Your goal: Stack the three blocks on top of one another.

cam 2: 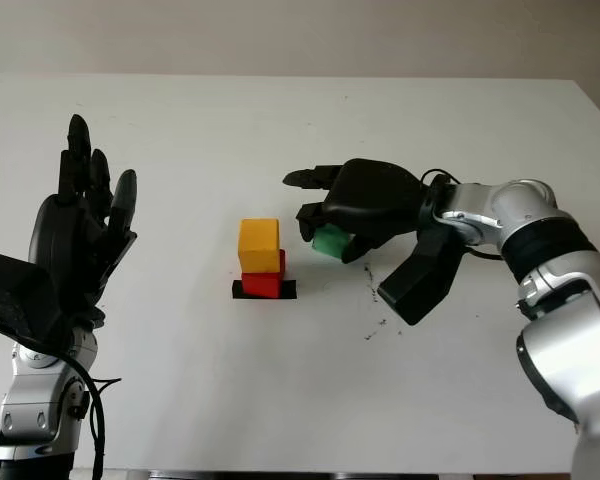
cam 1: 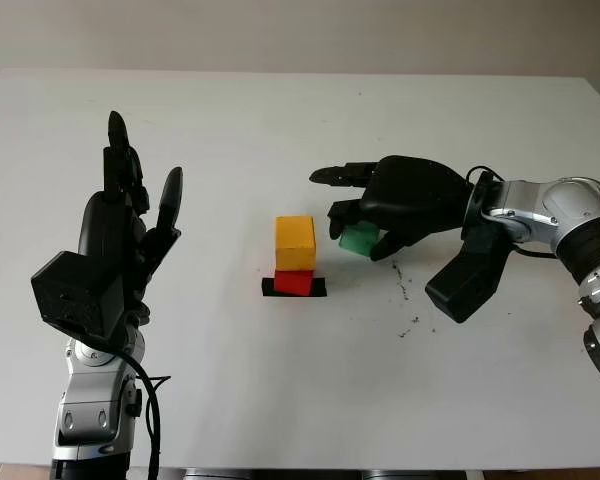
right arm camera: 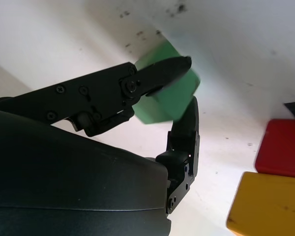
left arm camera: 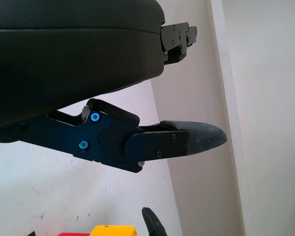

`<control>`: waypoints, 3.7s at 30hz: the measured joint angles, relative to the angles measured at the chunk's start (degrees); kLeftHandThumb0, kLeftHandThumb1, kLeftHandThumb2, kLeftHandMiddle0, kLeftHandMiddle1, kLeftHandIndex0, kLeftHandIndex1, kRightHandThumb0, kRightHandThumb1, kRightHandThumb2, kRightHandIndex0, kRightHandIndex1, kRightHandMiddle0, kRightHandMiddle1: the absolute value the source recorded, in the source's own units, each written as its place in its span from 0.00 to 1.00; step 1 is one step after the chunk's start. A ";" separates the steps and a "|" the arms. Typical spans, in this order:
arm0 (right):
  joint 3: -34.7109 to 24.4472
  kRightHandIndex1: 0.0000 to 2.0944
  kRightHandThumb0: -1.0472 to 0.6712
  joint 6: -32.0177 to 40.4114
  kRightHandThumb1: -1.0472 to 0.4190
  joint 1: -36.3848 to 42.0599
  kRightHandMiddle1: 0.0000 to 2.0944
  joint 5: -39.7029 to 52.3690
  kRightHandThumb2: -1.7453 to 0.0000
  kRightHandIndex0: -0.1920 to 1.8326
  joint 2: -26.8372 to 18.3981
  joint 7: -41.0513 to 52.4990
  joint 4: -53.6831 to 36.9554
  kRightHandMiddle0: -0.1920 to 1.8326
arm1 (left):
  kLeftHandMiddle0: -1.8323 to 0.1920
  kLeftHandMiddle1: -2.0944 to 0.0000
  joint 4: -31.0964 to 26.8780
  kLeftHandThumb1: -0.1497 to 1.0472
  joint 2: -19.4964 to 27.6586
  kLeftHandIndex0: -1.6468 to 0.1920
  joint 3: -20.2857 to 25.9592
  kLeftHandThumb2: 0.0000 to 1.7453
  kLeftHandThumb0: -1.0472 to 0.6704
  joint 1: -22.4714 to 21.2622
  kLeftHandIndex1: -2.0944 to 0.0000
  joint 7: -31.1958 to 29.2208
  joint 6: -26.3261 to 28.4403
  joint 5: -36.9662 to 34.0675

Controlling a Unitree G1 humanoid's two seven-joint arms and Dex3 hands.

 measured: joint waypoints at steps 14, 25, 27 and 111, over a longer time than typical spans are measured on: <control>2.96 0.03 0.41 1.07 0.05 -2.25 0.61 -1.64 0.97 0.23 -0.03 -3.08 1.52 0.30 | 0.99 0.98 -0.01 1.00 0.11 0.99 -0.04 0.27 0.22 0.02 0.98 -0.21 0.04 0.33; -5.87 0.02 0.26 -2.35 0.11 -1.52 0.15 17.87 0.97 0.11 -0.22 16.10 1.88 0.18 | 0.99 0.98 0.01 1.00 0.11 0.99 -0.15 0.27 0.22 0.06 0.98 -0.43 -0.55 0.42; -10.17 0.02 0.22 -0.18 0.10 -0.30 0.11 25.42 0.97 0.08 -0.68 25.05 -0.54 0.17 | 0.99 0.98 0.04 1.00 0.11 0.99 -0.14 0.27 0.22 0.07 0.98 -0.47 -0.71 0.41; -19.33 0.03 0.37 22.90 0.07 15.17 0.57 26.13 0.97 0.25 3.64 26.81 -11.13 0.31 | 1.00 0.98 0.48 1.00 0.38 0.99 -0.43 0.27 0.24 0.38 0.98 -0.78 -1.23 0.89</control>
